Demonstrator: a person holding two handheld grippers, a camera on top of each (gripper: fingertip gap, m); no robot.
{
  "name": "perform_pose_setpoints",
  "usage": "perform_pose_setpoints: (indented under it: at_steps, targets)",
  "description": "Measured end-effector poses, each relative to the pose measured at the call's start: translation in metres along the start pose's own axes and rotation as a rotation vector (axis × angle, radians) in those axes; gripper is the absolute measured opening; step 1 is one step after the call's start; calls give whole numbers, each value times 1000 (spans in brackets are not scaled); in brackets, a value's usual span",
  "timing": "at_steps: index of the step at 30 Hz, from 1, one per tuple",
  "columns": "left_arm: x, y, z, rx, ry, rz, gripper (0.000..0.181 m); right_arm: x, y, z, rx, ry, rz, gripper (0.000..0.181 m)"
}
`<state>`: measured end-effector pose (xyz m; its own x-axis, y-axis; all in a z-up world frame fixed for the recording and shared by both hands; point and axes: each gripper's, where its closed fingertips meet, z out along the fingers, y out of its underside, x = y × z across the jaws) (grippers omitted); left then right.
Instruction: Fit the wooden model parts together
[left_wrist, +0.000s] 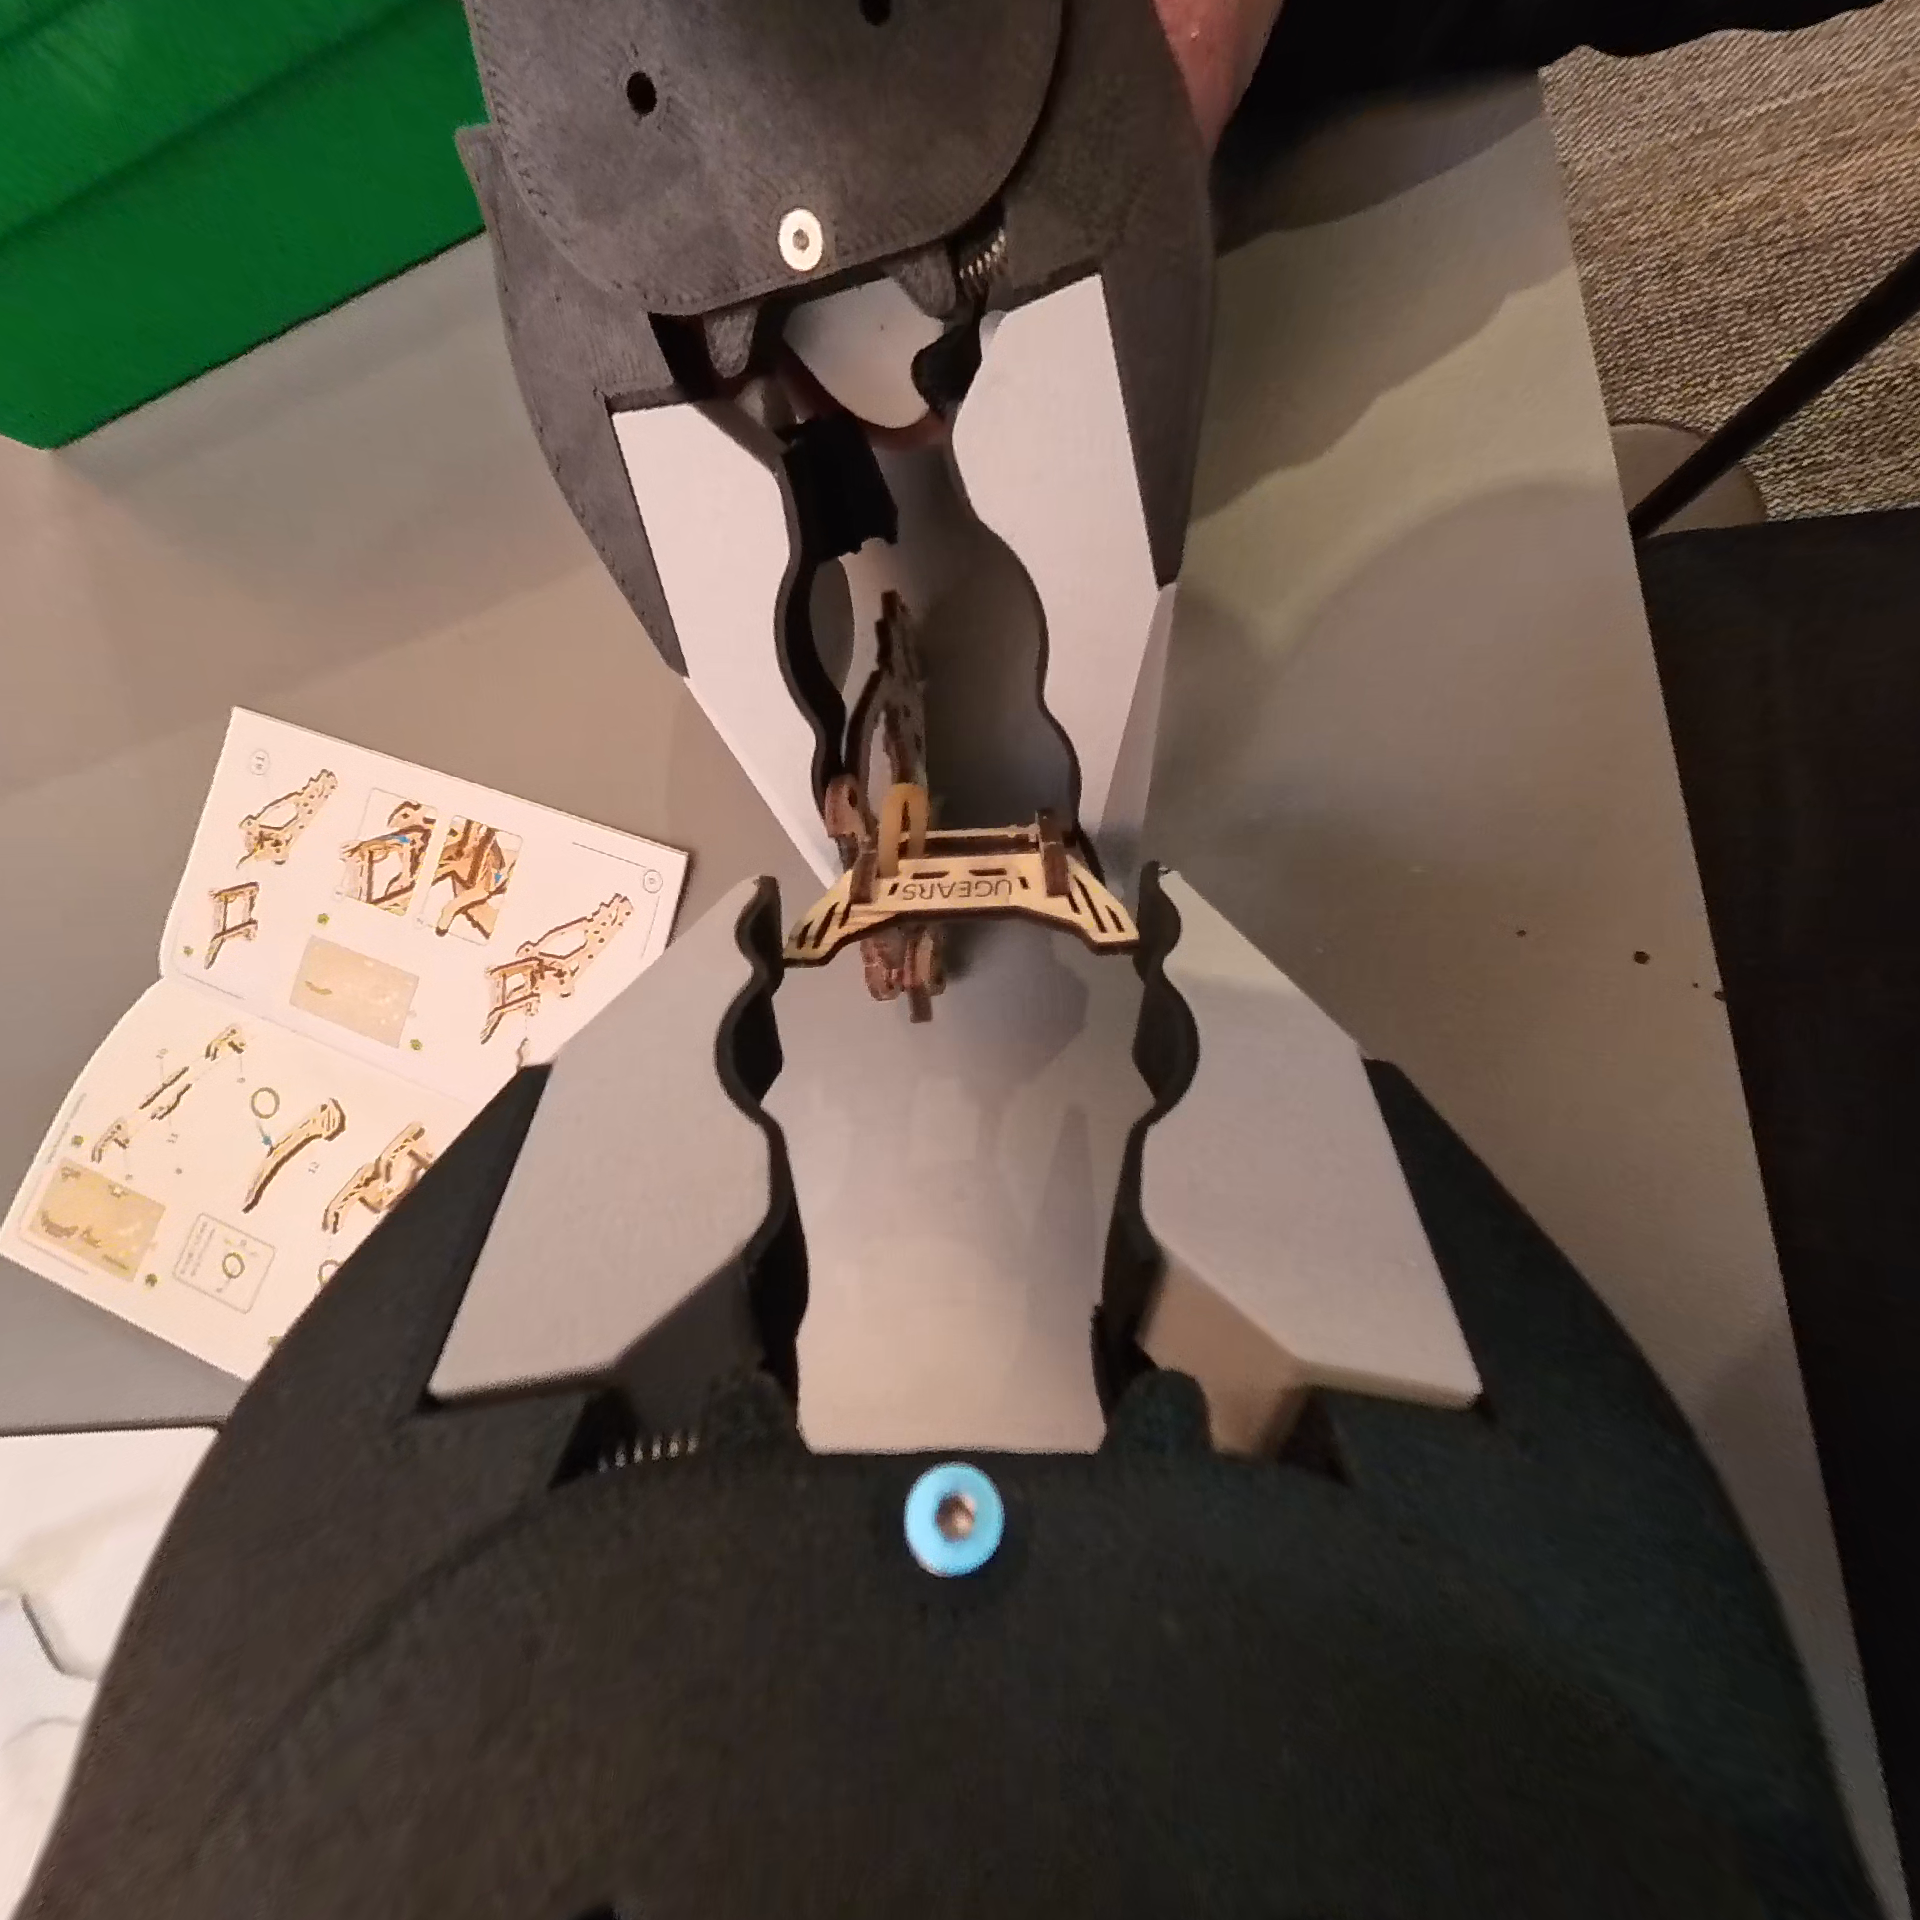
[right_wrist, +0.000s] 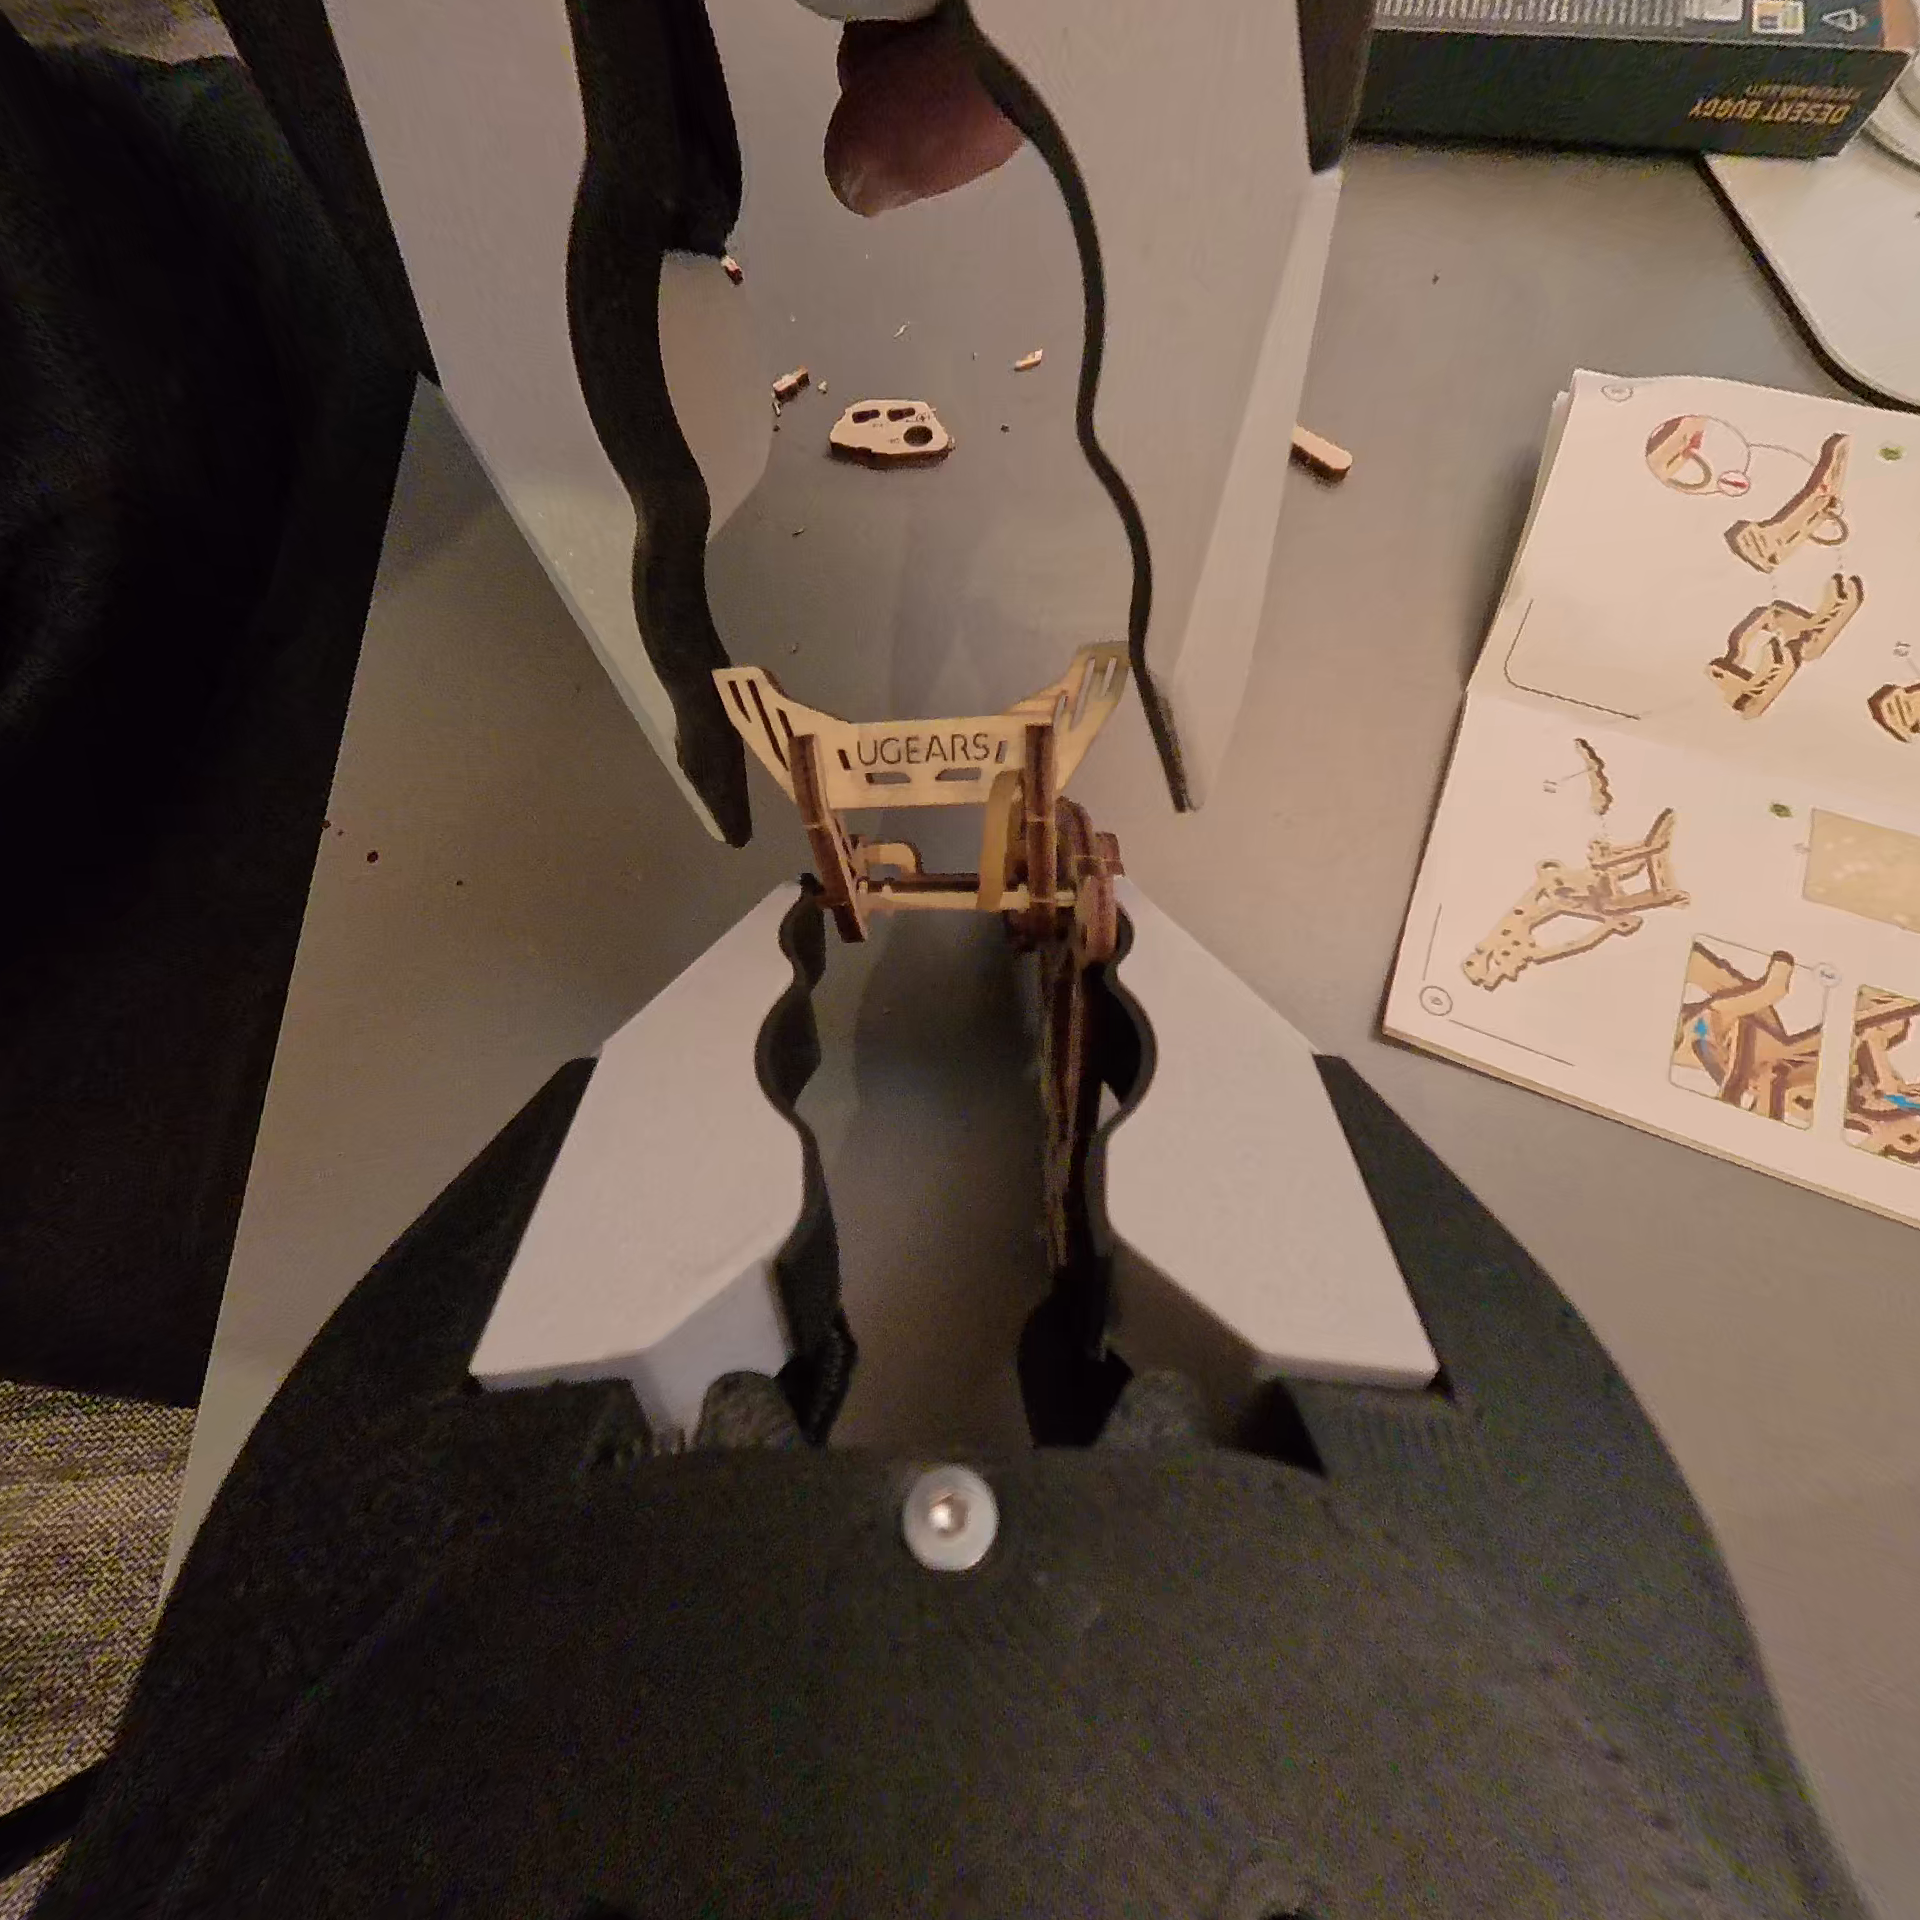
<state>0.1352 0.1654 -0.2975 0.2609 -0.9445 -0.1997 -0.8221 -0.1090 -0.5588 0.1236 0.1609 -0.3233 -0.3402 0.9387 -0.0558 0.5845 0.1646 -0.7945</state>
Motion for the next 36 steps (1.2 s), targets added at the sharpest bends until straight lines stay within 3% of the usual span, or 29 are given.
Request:
perform_pose_setpoints:
  at_steps: [36]
  targets:
    - [1,9,0,-185,63,59,66,0,-2,1,-18,24,-28,47]
